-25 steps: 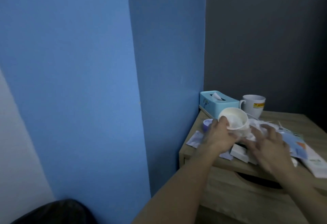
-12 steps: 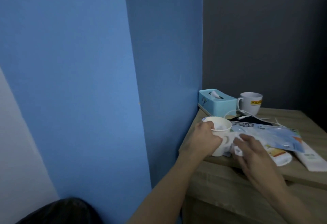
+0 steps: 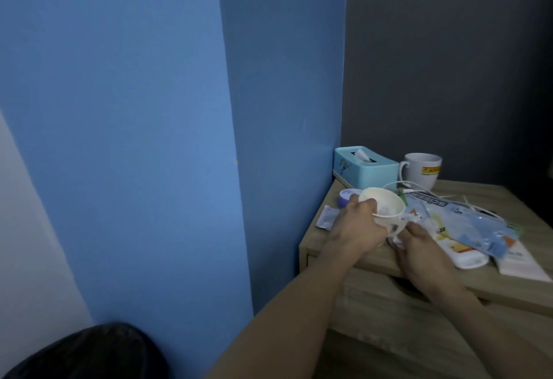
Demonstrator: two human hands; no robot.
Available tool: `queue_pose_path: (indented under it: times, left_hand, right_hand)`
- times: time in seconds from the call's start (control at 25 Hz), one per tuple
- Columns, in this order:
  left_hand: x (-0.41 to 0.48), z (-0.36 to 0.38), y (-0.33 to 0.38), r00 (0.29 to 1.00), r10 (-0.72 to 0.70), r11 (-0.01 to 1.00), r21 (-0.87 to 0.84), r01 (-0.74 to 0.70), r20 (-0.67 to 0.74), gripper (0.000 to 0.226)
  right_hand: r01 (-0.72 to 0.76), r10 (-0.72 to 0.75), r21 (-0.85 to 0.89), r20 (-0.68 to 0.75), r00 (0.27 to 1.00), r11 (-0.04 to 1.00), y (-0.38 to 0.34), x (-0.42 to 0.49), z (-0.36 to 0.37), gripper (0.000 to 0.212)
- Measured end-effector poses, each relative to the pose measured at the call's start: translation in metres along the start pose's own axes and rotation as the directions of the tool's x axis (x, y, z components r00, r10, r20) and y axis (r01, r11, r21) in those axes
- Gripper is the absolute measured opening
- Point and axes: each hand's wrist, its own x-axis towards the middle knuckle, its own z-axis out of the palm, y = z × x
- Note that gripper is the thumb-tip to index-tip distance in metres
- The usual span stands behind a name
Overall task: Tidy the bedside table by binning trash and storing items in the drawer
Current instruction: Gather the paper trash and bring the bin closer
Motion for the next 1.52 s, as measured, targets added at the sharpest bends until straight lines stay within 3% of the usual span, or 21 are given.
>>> queue_pose_path:
  times: [0.12, 0.24, 0.48, 0.56, 0.72, 0.84, 0.92, 1.04, 1.12, 1.28, 1.4, 1.52]
  left_hand:
    - [-0.007, -0.007, 0.0, 0.997, -0.029, 0.995, -0.094, 0.023, -0.072, 0.031]
    - [-0.017, -0.011, -0.002, 0.998, -0.037, 0.994, -0.107, 0.031, -0.055, 0.032]
    - [-0.017, -0.001, 0.001, 0.997, -0.072, 0.996, -0.055, 0.073, 0.027, 0.04]
    - [-0.012, 0.004, 0.001, 0.996, -0.061, 0.995, -0.072, 0.065, 0.066, 0.041]
    - [-0.012, 0.013, -0.006, 0.997, -0.064, 0.947, -0.314, 0.073, 0.04, 0.073]
    - [-0.031, 0.028, -0.014, 0.981, -0.193, 0.804, -0.573, 0.158, -0.001, 0.099]
    - [-0.049, 0.044, -0.023, 0.975, -0.224, 0.846, -0.497, 0.194, -0.001, 0.096]
    - [-0.066, 0.066, -0.036, 0.989, -0.129, 0.982, -0.127, 0.138, 0.078, 0.091]
    - [-0.068, 0.074, -0.039, 0.991, -0.079, 0.997, 0.036, 0.075, 0.112, 0.093]
    - [-0.065, 0.058, -0.032, 0.953, -0.151, 0.978, 0.178, 0.106, 0.263, 0.095]
    - [-0.056, 0.039, -0.022, 0.877, -0.247, 0.96, 0.228, 0.163, 0.413, 0.098]
    - [-0.05, 0.026, -0.014, 0.821, -0.292, 0.95, 0.247, 0.191, 0.49, 0.094]
  right_hand:
    - [-0.019, 0.019, -0.003, -0.067, 0.998, 1.0, -0.002, -0.011, -0.009, 0.048]
    - [0.067, -0.078, -0.072, -0.162, 0.984, 0.995, -0.009, -0.032, -0.017, 0.053]
    - [0.022, -0.03, -0.224, -0.033, 0.999, 0.974, -0.005, -0.038, -0.017, 0.026]
    - [0.026, -0.016, -0.243, 0.042, 0.999, 0.97, -0.008, -0.035, -0.019, 0.033]
    - [0.018, -0.014, -0.157, 0.028, 0.999, 0.987, -0.009, -0.035, -0.023, 0.043]
    - [0.014, -0.023, -0.161, -0.056, 0.998, 0.987, -0.007, -0.053, -0.024, 0.052]
    - [0.023, -0.022, -0.151, 0.003, 1.0, 0.988, -0.006, -0.073, -0.021, 0.054]
    - [0.043, -0.034, -0.189, 0.049, 0.998, 0.981, 0.004, -0.091, -0.014, 0.056]
    - [0.038, -0.028, -0.195, 0.053, 0.998, 0.98, 0.006, -0.093, -0.012, 0.058]
    - [0.014, 0.024, -0.146, 0.256, 0.966, 0.989, -0.005, -0.088, -0.033, 0.082]
    - [0.032, 0.049, -0.163, 0.469, 0.882, 0.986, -0.006, -0.074, -0.06, 0.09]
    - [0.071, 0.02, -0.137, 0.57, 0.821, 0.988, -0.01, -0.065, -0.071, 0.095]
